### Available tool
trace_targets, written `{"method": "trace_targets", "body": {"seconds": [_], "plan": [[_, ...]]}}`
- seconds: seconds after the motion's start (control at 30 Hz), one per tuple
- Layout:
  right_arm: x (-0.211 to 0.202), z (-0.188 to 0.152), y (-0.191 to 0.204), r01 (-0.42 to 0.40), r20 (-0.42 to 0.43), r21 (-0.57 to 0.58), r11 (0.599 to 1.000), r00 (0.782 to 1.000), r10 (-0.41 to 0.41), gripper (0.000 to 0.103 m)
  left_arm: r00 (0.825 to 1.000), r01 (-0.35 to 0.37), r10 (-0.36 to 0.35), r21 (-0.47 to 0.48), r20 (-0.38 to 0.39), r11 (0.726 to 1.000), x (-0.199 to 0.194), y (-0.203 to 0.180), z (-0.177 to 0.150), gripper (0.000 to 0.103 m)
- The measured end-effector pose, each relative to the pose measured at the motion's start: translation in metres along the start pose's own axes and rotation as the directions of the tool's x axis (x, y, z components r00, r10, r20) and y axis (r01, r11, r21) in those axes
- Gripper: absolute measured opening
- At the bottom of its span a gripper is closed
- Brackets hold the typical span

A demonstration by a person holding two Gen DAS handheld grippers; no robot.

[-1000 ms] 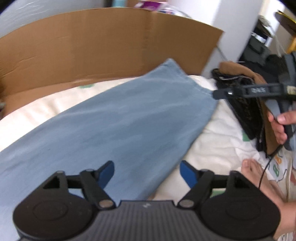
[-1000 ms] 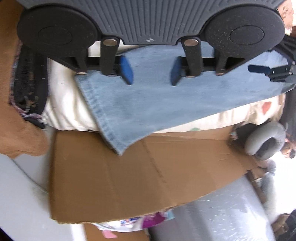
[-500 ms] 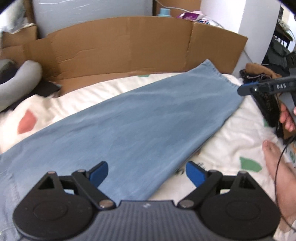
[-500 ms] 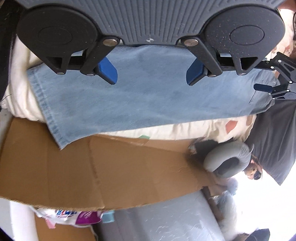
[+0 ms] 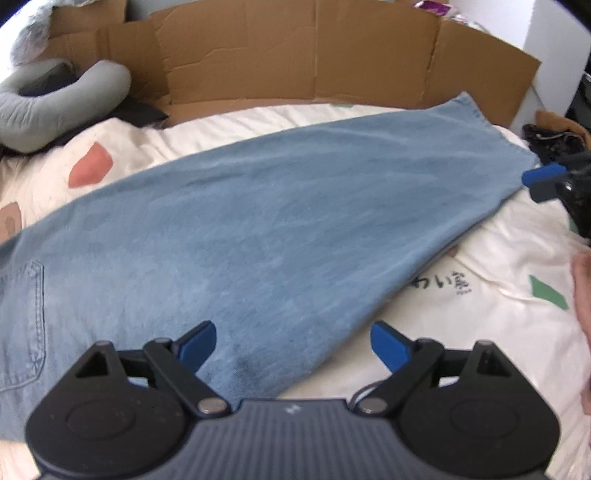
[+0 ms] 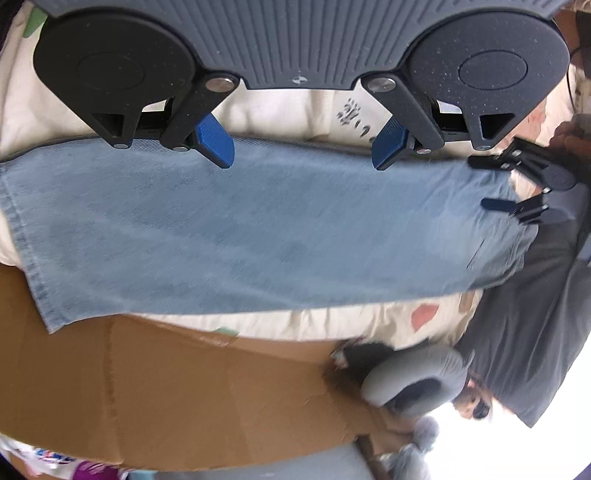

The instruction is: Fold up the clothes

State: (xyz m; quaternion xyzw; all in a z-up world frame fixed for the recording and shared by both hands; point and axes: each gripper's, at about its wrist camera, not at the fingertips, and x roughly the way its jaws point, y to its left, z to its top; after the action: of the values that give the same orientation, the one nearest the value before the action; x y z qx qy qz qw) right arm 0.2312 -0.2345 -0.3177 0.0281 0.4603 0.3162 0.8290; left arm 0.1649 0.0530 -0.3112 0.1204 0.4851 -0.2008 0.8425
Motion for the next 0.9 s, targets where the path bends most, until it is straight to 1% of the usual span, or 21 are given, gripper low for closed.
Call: {"method": "trace_targets", "body": {"seconds": [0.07, 0.1, 0.13, 0.2, 0.37, 0.43, 0.57, 0.7, 0.8, 0.87, 0.9], "plan": [[0.006, -0.002, 0.006, -0.007, -0.022, -0.013, 1.0, 1.0, 0.006, 0.086, 0.999, 0.042, -0.042, -0.003, -0.03, 0.999, 0.006, 0.001, -0.004, 0.087], [0.01, -0.002, 0.008, -0.011, -0.038, -0.018, 1.0, 0.999, 0.01, 0.086, 0.998, 0.048, -0.048, -0.001, -0.047, 0.999, 0.01, 0.002, -0.005, 0.085], [0.014, -0.003, 0.011, -0.016, -0.054, -0.024, 1.0, 0.998, 0.014, 0.086, 0.997, 0.052, -0.052, 0.002, -0.062, 0.999, 0.013, 0.002, -0.006, 0.085], [0.022, -0.004, 0.016, -0.025, -0.086, -0.035, 0.999, 0.996, 0.022, 0.086, 0.999, 0.003, -0.002, 0.03, -0.053, 1.0, 0.017, 0.0, -0.009, 0.085], [0.043, -0.007, 0.032, -0.056, -0.142, -0.095, 0.994, 0.989, 0.042, 0.086, 0.999, -0.021, 0.021, 0.024, -0.025, 1.0, 0.014, 0.007, -0.005, 0.084], [0.051, -0.008, 0.037, -0.067, -0.158, -0.105, 0.992, 0.986, 0.05, 0.086, 0.999, -0.03, 0.031, 0.021, -0.014, 0.999, 0.012, 0.009, -0.004, 0.078], [0.064, -0.011, 0.048, -0.093, -0.187, -0.127, 0.988, 0.98, 0.069, 0.086, 0.999, -0.049, 0.049, 0.015, 0.008, 0.999, 0.01, 0.014, -0.001, 0.078], [0.075, -0.012, 0.058, -0.116, -0.19, -0.143, 0.983, 0.978, 0.087, 0.085, 0.997, -0.068, 0.068, 0.009, 0.029, 0.998, 0.007, 0.019, 0.003, 0.078], [0.084, -0.007, 0.064, -0.112, -0.178, -0.148, 0.983, 0.98, 0.085, 0.084, 0.996, -0.079, 0.079, 0.004, 0.041, 0.997, 0.007, 0.019, 0.004, 0.078], [0.091, -0.001, 0.067, -0.111, -0.169, -0.132, 0.985, 0.982, 0.088, 0.076, 0.994, -0.092, 0.091, 0.01, 0.052, 0.996, 0.008, 0.019, 0.004, 0.078], [0.095, 0.001, 0.069, -0.112, -0.164, -0.121, 0.986, 0.982, 0.092, 0.075, 0.993, -0.1, 0.099, 0.015, 0.059, 0.995, 0.009, 0.018, 0.005, 0.078]]}}
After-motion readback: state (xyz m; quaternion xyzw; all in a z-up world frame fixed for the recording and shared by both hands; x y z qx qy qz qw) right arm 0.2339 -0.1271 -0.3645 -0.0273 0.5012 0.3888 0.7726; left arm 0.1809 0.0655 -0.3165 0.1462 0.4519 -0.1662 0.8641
